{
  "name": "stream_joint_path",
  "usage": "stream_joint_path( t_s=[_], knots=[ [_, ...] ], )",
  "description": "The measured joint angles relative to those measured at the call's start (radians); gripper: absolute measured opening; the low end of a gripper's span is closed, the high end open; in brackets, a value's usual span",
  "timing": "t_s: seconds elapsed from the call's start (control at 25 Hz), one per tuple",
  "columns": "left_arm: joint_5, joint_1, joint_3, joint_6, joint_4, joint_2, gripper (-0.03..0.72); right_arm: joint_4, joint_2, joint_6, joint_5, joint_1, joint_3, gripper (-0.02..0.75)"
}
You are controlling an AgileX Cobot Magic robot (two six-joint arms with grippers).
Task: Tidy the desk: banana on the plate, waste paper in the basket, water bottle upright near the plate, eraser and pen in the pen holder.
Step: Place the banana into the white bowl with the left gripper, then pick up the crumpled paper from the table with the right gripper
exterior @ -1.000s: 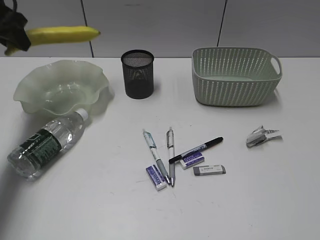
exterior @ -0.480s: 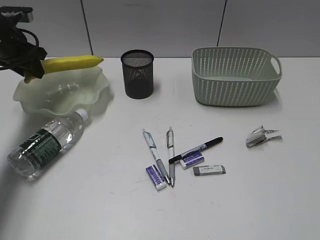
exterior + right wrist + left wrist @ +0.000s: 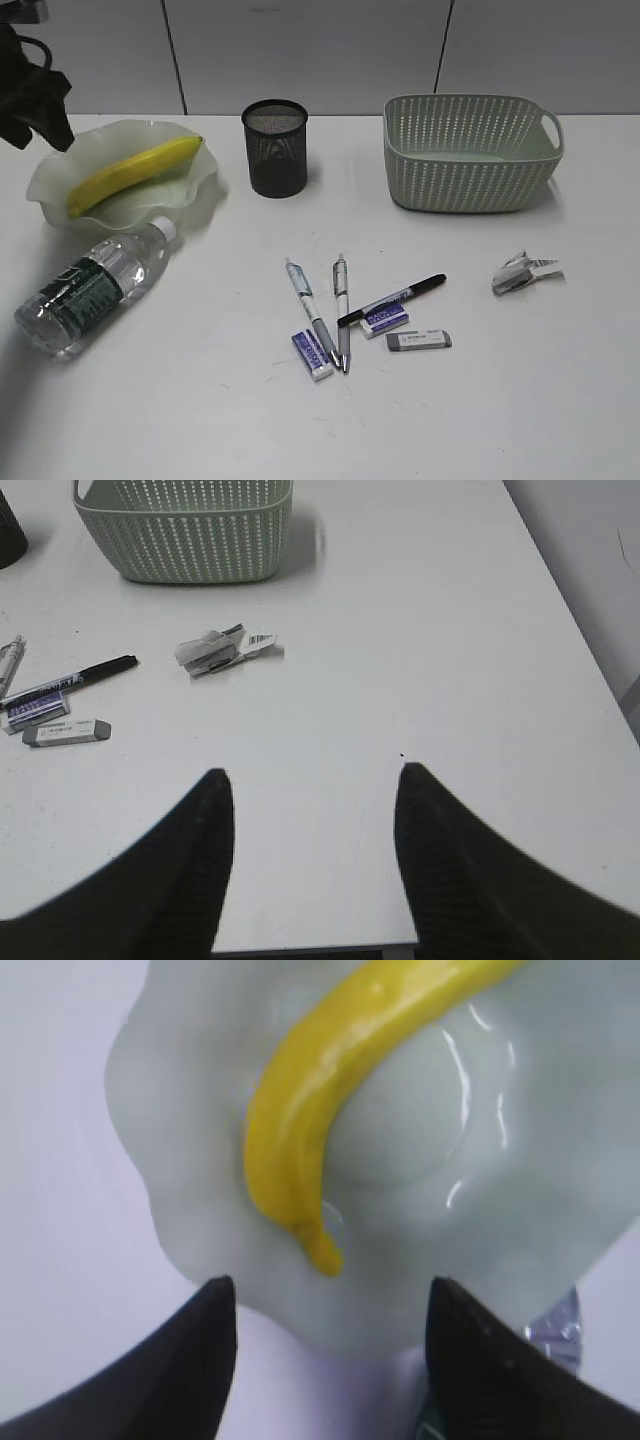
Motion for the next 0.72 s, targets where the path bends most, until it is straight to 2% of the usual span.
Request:
stream_joint_path(
  t_s=[0.12,0.36,0.6,0.72],
  knots=[
    [0.068,0.0,0.0,-0.024,0.0,-0.07,0.433,0.0,0.0,0.0,0.0,0.0,0.0,0.419],
    [0.082,0.0,0.0,-0.128,0.0,-0.281,0.429,0.0,0.0,0.0,0.0,0.0,0.0,0.419],
    [0.083,0.0,0.005,-0.149,0.0,-0.561,0.426,0.0,0.0,0.0,0.0,0.0,0.0,0.419],
    [0.082,0.0,0.051,-0.153,-0.002,-0.714,0.426,0.012,0.0,0.0,0.0,0.0,0.0,0.419]
  ],
)
